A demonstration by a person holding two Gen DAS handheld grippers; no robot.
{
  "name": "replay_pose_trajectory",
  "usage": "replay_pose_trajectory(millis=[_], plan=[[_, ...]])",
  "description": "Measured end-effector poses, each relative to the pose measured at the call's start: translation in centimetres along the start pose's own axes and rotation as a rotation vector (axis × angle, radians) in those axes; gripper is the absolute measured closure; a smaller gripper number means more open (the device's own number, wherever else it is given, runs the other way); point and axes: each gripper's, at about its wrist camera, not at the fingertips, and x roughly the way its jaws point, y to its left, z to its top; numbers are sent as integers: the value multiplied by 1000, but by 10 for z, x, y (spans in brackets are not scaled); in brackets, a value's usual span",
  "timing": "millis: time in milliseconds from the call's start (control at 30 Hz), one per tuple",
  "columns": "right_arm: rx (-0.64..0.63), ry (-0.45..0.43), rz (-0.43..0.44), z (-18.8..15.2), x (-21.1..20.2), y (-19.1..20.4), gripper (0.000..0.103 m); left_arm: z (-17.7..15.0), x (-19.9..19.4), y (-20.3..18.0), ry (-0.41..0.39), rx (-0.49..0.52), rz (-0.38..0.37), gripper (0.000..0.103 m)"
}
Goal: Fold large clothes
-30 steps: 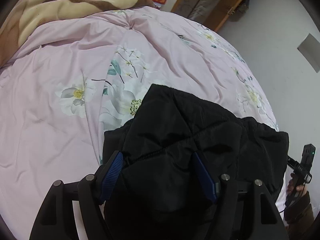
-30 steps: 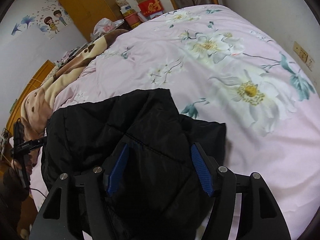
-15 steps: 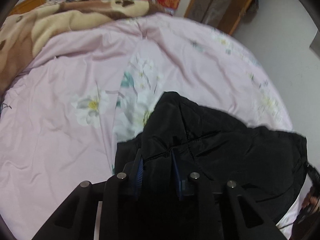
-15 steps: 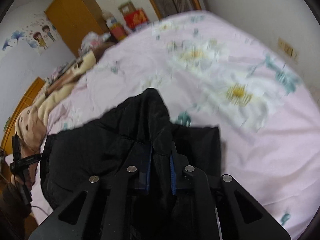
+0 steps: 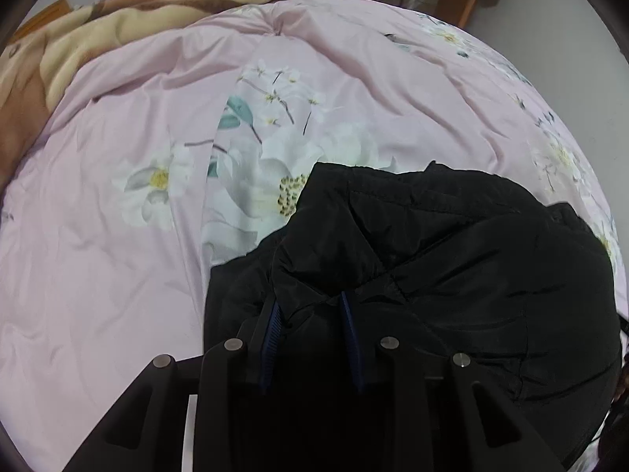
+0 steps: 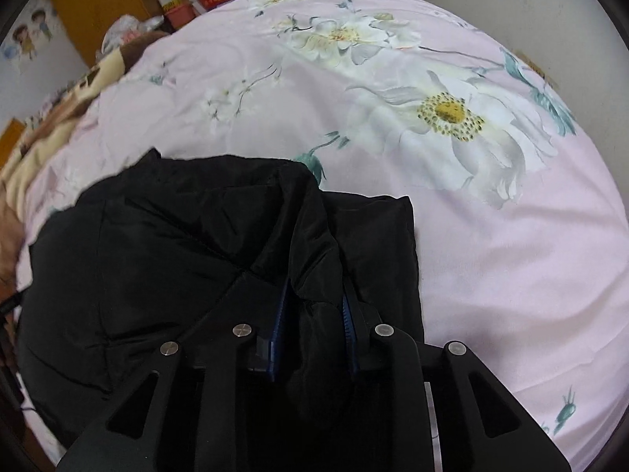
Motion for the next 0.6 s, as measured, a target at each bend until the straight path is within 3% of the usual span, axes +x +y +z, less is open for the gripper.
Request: replay_pose_trajectory(millis=[100, 167, 267, 367, 400, 467, 533, 600], plan=[[-35, 34, -31, 2, 0, 6, 77, 3, -5, -9, -10, 44, 56, 70], [-18, 17, -49, 8, -16, 5, 75, 7, -18, -7, -25, 15, 55, 68], [28, -149, -51, 6, -68, 2, 68, 9, -55, 4, -85, -48, 20, 64], [77, -251, -40, -1, -105, 4, 60, -3, -99, 0, -189, -53, 5, 63], [91, -280, -29, -4, -115, 7, 57, -9, -110, -4, -216, -59, -8, 62], [77, -336, 30, -10, -134, 24, 57, -22, -129, -20, -256, -48, -49, 41], [9, -375, 98, -20, -145, 52, 57, -31, -131, -43, -238, -10, -110, 38], [-91, -345, 145, -28, -140, 82, 56, -41, -125, -63, -208, 13, -142, 38]])
